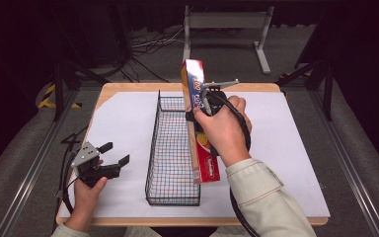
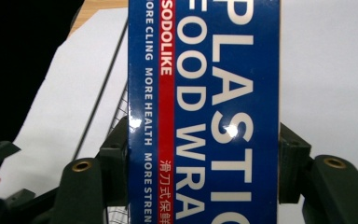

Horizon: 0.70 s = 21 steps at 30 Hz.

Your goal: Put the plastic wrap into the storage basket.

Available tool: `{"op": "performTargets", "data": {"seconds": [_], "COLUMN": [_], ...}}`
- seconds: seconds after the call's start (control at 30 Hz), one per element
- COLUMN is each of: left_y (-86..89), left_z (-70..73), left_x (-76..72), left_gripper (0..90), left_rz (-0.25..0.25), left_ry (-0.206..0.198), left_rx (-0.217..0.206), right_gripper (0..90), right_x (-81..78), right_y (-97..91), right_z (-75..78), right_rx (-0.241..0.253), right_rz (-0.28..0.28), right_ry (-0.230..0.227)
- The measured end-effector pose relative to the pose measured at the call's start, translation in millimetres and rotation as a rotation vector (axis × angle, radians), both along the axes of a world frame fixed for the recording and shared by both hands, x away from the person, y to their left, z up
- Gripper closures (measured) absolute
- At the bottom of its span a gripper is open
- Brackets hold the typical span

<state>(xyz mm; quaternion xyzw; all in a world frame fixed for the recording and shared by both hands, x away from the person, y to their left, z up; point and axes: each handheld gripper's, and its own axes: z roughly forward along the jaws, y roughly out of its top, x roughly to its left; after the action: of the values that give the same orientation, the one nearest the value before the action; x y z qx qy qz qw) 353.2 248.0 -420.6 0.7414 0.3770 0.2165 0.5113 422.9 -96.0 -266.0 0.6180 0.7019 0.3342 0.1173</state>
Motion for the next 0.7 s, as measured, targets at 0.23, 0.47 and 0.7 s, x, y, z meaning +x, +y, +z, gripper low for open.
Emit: {"op": "performTargets", "data": {"seconds": [0.23,0.47,0.7], "left_y": [0.5,0.4,-0.8], "left_z": [0.2,0.2,0.0], "left_x": [-0.5,-1.0,-1.0], "left_gripper": [19.4,19.3,19.3], "left_rz": [0.007,0.006,0.009], "left_ry": [0.001,-0.002,-0.007], "left_rx": [-0.007,-0.006,-0.001], "right_gripper": [39.4,39.4,39.3], "right_x": [6.3,10.5,16.0], "right_y": [23.9,40.4,46.7], "right_z": [-7.3,-16.8,-34.2], "right_rx": [0.031,0.062,0.06], "right_rz": [-0.004,-0.039,-0.064], "right_ry": [0.007,0.038,0.069]}}
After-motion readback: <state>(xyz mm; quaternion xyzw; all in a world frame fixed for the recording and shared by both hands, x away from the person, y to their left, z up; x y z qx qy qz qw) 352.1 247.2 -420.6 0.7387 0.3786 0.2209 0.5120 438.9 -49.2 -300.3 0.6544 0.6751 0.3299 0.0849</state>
